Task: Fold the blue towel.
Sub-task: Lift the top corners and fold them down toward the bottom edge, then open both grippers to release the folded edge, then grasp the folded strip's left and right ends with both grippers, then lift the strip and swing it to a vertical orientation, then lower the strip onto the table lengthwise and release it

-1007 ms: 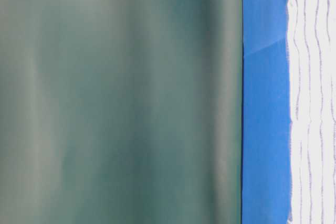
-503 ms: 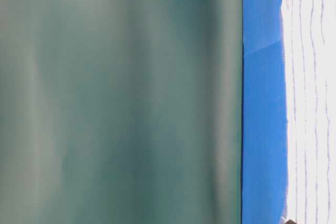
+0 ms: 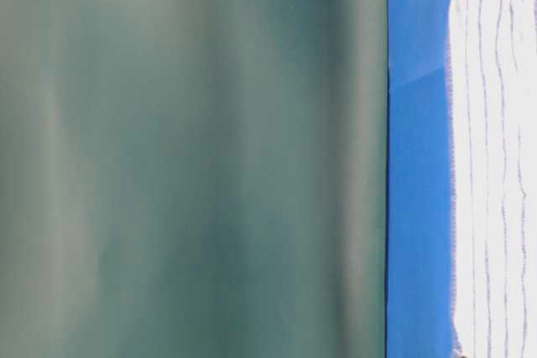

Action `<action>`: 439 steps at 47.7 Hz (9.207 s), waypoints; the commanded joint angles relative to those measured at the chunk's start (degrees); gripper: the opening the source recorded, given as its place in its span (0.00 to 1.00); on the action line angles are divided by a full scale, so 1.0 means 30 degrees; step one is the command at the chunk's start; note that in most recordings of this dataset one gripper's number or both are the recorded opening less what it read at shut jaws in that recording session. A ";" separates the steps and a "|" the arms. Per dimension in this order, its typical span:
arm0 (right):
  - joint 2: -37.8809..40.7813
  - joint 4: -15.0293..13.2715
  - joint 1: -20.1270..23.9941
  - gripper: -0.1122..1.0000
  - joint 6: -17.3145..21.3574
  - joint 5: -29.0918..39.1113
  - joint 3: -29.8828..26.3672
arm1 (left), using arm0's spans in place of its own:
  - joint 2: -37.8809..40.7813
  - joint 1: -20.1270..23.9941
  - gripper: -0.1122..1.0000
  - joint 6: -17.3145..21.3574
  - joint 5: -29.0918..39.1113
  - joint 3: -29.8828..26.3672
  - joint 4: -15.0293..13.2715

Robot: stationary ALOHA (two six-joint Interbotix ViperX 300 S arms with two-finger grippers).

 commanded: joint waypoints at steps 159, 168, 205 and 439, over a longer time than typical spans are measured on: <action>-0.5625 1.0312 0.8789 0.83 -0.4570 0.3926 0.0615 | -0.5859 -0.7881 0.73 -0.2900 0.6621 -0.1055 0.0176; -0.3281 1.0312 0.8467 0.83 -0.4570 0.3721 0.0352 | -0.3340 -0.7412 0.72 -0.2900 0.4805 -0.0879 0.0205; -0.1553 1.0312 0.9023 0.14 -0.4570 0.4395 -0.0586 | -0.0820 -0.7412 0.13 -0.2959 0.5566 -0.1025 0.0117; 0.4277 1.0195 -0.0264 0.10 -1.5000 0.8467 -1.4414 | 0.5508 -1.5498 0.13 -0.7324 -0.4951 -1.0225 -1.1426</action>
